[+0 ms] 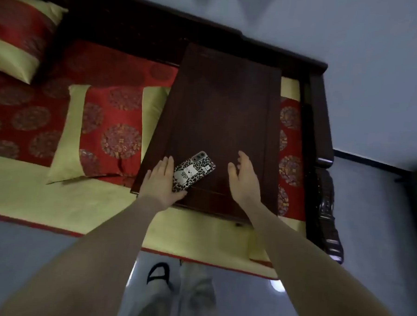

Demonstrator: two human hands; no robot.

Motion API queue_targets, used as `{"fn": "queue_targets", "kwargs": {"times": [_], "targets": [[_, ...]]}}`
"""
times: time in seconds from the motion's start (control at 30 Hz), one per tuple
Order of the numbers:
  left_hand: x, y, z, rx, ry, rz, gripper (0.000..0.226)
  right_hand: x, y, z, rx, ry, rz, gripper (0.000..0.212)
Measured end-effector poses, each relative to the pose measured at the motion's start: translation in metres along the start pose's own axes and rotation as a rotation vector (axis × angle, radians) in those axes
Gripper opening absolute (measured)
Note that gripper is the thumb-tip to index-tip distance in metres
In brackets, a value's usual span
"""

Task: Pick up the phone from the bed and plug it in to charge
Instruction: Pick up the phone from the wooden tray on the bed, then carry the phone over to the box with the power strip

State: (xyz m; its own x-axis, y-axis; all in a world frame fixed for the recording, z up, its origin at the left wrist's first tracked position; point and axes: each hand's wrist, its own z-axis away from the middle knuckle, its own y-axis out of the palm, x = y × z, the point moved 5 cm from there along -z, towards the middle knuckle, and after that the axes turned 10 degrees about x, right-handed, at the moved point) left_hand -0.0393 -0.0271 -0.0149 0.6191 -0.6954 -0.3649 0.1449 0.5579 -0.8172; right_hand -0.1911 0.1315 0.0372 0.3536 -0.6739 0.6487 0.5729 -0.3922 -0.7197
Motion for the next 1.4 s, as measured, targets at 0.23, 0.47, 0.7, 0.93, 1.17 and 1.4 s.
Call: {"fn": "queue_targets", "kwargs": {"times": [0.23,0.47,0.7,0.93,1.17,1.4], "targets": [[-0.004,0.022,-0.037,-0.011,-0.095,0.004,0.099,-0.022,0.035,-0.058,0.162,0.037,0.001,0.053],[-0.009,0.003,-0.052,-0.001,-0.019,0.329,0.089,-0.011,0.040,-0.093,0.349,0.120,-0.241,0.056],[0.023,-0.052,-0.016,-0.159,0.051,0.493,0.089,0.067,0.038,-0.100,0.544,0.039,-0.551,0.028],[0.125,-0.117,0.092,-0.450,-0.112,0.569,0.080,0.217,0.101,-0.063,0.680,-0.148,-0.546,0.016],[0.277,-0.148,0.249,-0.562,-0.301,0.648,0.077,0.376,0.232,0.028,0.919,-0.217,-0.431,0.018],[0.439,-0.154,0.416,-0.514,-0.413,0.651,0.092,0.498,0.387,0.148,1.120,-0.137,-0.396,0.003]]}}
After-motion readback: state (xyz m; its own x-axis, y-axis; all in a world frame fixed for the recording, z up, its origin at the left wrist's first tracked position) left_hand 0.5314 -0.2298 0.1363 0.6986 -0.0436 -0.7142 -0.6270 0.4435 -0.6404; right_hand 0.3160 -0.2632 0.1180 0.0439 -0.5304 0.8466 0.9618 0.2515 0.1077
